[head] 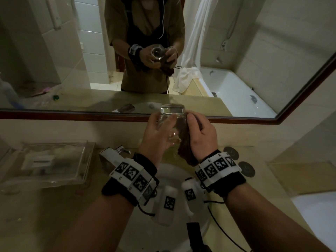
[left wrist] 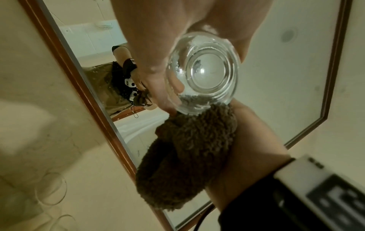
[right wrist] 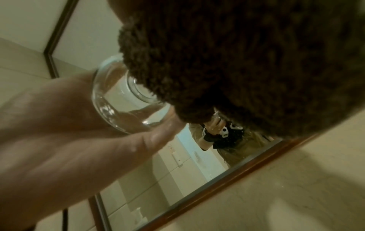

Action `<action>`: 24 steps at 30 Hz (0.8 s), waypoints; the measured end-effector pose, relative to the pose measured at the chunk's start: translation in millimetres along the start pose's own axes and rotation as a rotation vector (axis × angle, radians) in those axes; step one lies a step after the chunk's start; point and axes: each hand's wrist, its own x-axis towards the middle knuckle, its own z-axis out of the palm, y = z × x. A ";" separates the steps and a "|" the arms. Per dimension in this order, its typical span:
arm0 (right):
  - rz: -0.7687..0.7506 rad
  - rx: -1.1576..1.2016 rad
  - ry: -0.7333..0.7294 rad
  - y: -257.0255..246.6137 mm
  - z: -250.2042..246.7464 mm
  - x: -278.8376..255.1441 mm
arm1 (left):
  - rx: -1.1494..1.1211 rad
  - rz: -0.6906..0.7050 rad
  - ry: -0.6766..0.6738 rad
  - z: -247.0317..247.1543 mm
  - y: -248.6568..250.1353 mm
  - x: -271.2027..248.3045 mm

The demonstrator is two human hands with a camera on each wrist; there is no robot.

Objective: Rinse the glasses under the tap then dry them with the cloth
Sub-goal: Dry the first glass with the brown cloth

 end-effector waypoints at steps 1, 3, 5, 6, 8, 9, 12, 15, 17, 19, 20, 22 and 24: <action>0.007 0.006 0.003 1.3 -0.8 0.4 | -0.002 0.001 -0.019 -0.2 0.3 -0.4; -0.012 0.008 0.001 2.2 -1.6 0.0 | 0.035 0.030 -0.060 -1.1 0.4 -0.2; -0.024 -0.006 0.004 3.0 -2.2 -2.0 | 0.111 0.072 -0.064 -0.5 1.5 -0.4; -0.030 -0.018 0.005 4.0 -2.4 -2.8 | 0.143 0.091 -0.061 -0.1 1.4 0.2; -0.048 -0.030 0.008 4.9 -1.4 -4.0 | 0.218 0.128 -0.062 1.6 0.9 0.2; -0.066 -0.031 0.012 4.4 -1.0 -4.5 | 0.257 0.146 -0.046 2.1 0.5 0.1; -0.135 -0.035 0.015 -0.3 -0.7 -5.5 | 0.254 0.182 0.030 2.9 1.8 0.1; -0.174 -0.021 -0.007 -5.1 0.7 -9.5 | 0.239 0.160 0.076 2.1 3.5 1.6; -0.192 -0.006 -0.013 -5.4 1.4 -11.6 | 0.206 0.166 0.074 2.2 4.4 0.3; -0.196 -0.008 0.003 -3.3 1.3 -10.5 | 0.154 0.173 0.042 2.5 5.2 -1.6; -0.183 -0.011 0.014 -1.6 0.8 -9.3 | 0.134 0.178 0.020 3.1 6.3 -3.5; -0.126 0.000 0.041 0.9 -1.0 -6.3 | 0.115 0.197 -0.024 5.4 9.5 -7.2; -0.072 0.017 0.054 1.2 -1.9 -3.5 | 0.125 0.217 -0.051 7.1 11.2 -7.6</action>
